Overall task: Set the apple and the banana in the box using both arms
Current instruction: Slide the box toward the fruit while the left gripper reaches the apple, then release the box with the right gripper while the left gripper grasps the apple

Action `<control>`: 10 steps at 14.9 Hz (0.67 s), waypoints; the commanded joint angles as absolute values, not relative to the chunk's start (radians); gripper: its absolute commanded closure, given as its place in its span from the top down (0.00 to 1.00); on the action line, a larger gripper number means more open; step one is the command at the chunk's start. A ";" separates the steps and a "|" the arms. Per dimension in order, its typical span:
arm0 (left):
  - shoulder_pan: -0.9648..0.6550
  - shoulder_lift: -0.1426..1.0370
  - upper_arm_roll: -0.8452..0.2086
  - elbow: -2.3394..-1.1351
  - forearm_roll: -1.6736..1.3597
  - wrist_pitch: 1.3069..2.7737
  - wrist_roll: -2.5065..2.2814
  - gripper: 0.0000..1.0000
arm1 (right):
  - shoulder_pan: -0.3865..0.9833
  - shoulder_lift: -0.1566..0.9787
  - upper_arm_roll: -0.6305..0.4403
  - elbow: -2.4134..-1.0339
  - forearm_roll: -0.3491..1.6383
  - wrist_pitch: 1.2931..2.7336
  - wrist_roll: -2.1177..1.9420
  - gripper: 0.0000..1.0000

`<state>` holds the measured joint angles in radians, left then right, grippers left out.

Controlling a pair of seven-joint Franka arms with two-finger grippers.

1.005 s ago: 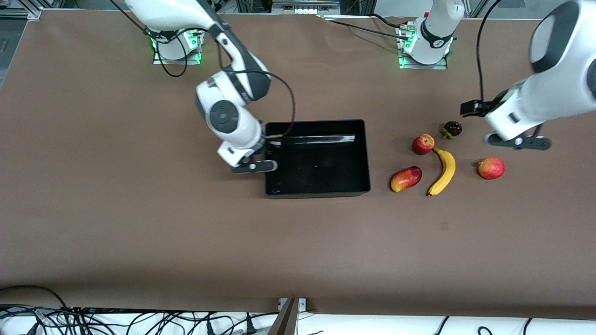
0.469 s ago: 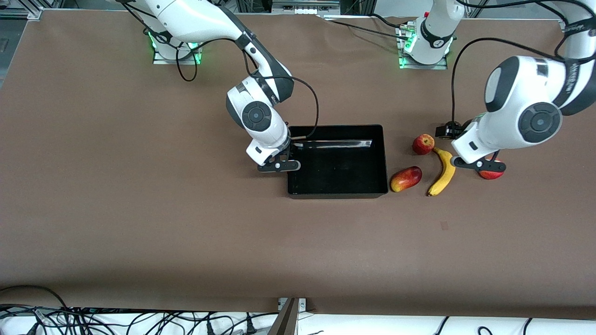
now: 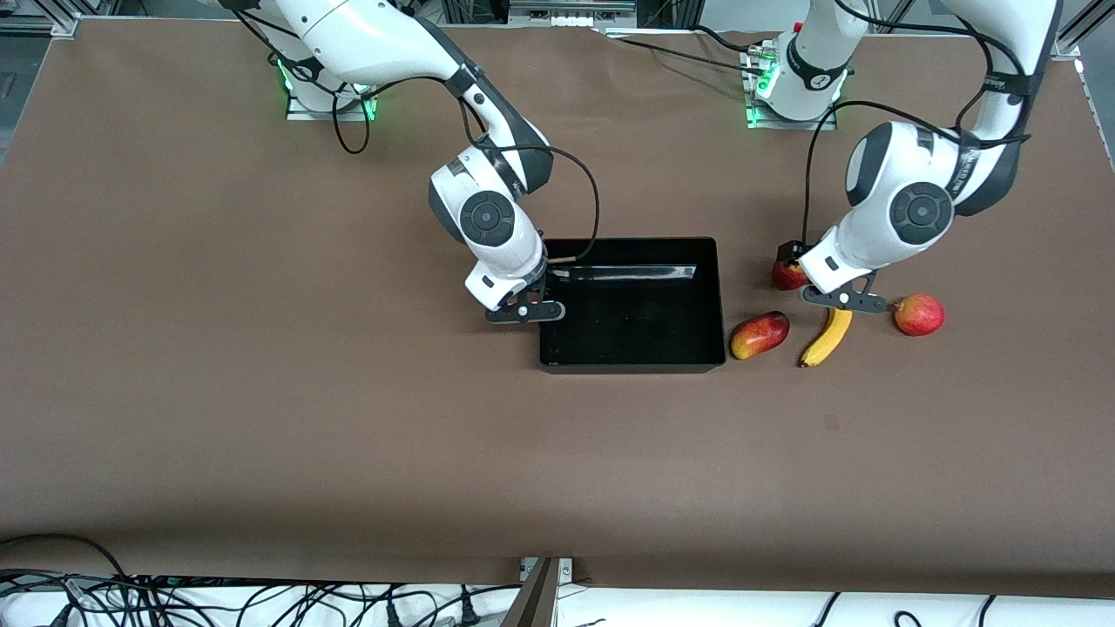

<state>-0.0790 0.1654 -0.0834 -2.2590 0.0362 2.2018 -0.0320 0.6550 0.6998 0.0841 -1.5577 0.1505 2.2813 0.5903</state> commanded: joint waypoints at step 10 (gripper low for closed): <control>-0.071 0.264 -0.086 -2.376 0.063 2.427 -0.040 0.63 | 0.660 0.580 -0.102 -1.396 0.127 1.999 0.563 1.00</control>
